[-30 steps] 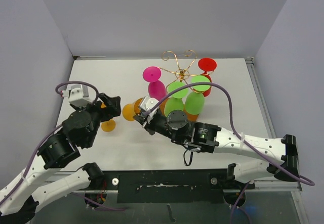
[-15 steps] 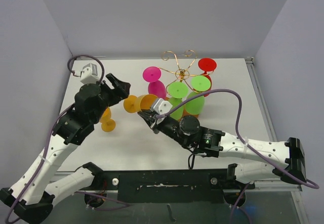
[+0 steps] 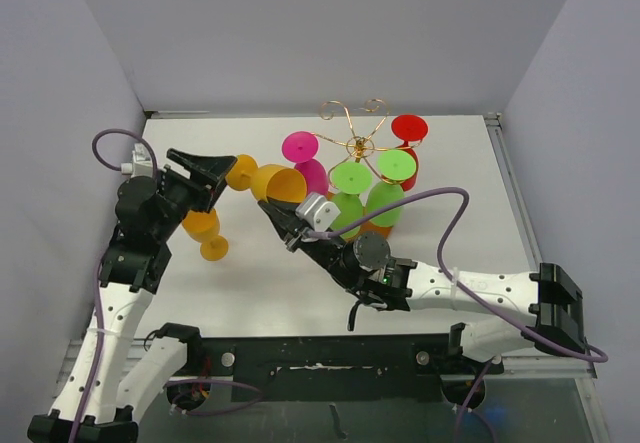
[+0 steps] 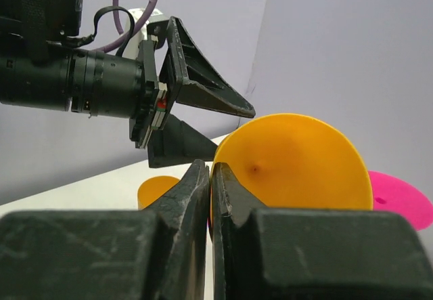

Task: Place the wine glass upside down on the wine glass rack

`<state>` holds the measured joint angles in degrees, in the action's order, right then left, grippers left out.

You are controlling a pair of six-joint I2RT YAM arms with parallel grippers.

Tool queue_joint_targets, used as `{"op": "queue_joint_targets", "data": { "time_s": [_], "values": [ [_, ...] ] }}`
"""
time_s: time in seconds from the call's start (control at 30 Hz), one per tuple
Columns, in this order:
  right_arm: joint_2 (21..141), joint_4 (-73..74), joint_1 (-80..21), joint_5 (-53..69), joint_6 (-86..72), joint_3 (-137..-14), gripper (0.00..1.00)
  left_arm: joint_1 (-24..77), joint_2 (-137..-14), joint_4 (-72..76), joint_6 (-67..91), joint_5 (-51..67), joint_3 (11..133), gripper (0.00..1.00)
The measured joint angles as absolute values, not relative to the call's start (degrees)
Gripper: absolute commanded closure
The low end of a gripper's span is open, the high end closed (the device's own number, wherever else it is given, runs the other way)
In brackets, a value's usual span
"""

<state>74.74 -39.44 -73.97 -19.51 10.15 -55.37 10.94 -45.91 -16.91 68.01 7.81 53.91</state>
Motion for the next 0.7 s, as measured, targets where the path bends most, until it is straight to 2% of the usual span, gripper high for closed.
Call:
{"op": "queue_joint_targets", "data": {
  "time_s": [0.3, 0.47, 0.7],
  "values": [
    [77.7, -44.4, -74.0, -19.3, 12.3, -56.8, 1.0, 8.9, -45.6, -11.1, 78.0, 12.6, 48.7, 0.47],
    [78.1, -46.5, -74.0, -18.8, 13.2, -57.2, 1.0, 9.2, -44.7, -13.8, 77.1, 10.8, 49.5, 0.46],
    [81.3, -48.8, -74.0, -18.5, 15.0, -57.5, 1.0, 9.2, -42.9, -14.2, 75.7, 11.0, 50.5, 0.4]
  ]
}}
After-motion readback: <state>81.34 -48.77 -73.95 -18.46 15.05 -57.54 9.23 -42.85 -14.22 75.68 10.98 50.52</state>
